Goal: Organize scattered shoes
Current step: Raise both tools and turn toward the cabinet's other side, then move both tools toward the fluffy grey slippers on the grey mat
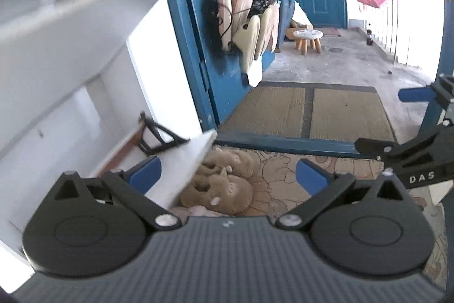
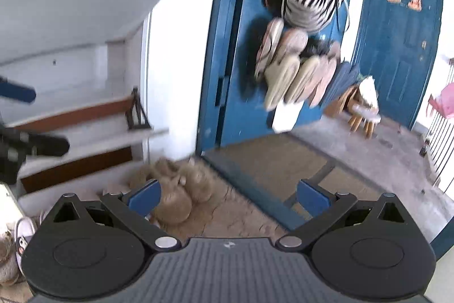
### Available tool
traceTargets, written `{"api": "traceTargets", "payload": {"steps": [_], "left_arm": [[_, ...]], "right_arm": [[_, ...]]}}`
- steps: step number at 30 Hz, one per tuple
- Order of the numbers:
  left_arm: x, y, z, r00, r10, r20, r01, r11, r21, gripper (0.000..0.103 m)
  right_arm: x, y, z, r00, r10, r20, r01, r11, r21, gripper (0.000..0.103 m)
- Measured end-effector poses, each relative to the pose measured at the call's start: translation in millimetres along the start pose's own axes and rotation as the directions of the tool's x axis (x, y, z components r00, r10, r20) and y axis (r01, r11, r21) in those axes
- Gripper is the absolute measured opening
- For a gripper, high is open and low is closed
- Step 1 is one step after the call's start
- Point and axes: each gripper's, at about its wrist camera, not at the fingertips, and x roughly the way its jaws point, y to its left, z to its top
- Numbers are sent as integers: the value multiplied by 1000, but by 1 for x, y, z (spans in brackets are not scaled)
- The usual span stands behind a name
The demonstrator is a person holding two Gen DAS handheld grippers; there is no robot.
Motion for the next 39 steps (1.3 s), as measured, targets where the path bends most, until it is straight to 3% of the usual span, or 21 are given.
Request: {"api": "traceTargets", "payload": {"steps": [4, 6, 11, 16, 21, 25, 28, 33, 39], "left_arm": [[-25, -4, 23, 1000, 27, -14, -26, 997, 79, 103], [-41, -3, 29, 996, 86, 38, -90, 990, 107, 103], [-74, 17, 11, 982, 188, 22, -187, 982, -40, 103], [-113, 41, -38, 968, 249, -41, -252, 958, -139, 103], [-139, 90, -80, 931, 317, -181, -358, 893, -274, 103], [-148, 125, -96, 877, 407, -255, -473, 827, -305, 103], [-158, 141, -101, 864, 425, -270, -497, 802, -331, 103], [-175, 160, -114, 832, 476, -283, -550, 772, -319, 103], [-173, 197, -153, 805, 472, -358, -588, 712, -384, 103]], "right_arm": [[-24, -6, 34, 999, 13, 43, -11, 998, -66, 102], [-31, -8, 48, 999, 23, 49, -19, 997, -73, 102], [-57, 3, 77, 996, 68, 65, -63, 996, -64, 102], [-86, 20, 103, 990, 112, 86, -108, 993, -57, 102], [-112, 59, 117, 972, 208, 107, -211, 977, 18, 103], [-127, 106, 116, 949, 285, 135, -286, 958, -10, 102], [-134, 134, 112, 939, 302, 165, -294, 953, -74, 102], [-121, 167, 115, 923, 351, 156, -343, 936, -78, 103], [-124, 212, 113, 904, 391, 173, -383, 920, -76, 103]]}}
